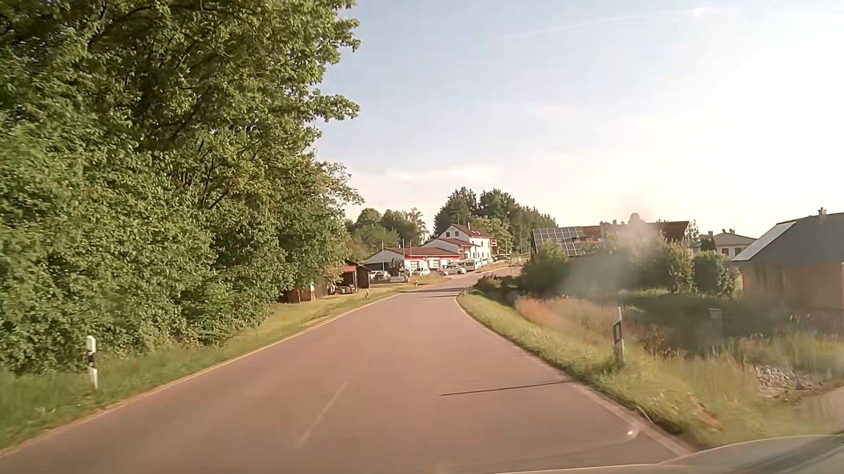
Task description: Follow the waypoints while adhering to traffic rules and regulations
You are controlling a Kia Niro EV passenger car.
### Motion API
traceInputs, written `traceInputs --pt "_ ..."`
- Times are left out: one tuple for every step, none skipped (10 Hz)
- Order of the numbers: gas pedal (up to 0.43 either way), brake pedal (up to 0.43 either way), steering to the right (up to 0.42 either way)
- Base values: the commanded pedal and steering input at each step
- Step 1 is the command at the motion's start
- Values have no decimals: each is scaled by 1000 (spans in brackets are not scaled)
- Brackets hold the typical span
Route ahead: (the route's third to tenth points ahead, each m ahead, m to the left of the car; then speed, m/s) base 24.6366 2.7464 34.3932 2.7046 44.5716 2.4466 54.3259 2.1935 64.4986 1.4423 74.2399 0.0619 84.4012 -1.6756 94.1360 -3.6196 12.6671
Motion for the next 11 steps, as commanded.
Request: traceInputs --pt "59 0 1" --pt "59 0 1" --pt "59 0 1" --pt "59 0 1" --pt "59 0 1" --pt "59 0 1" --pt "59 0 1" --pt "59 0 1" --pt "59 0 1" --pt "59 0 1" --pt "59 0 1"
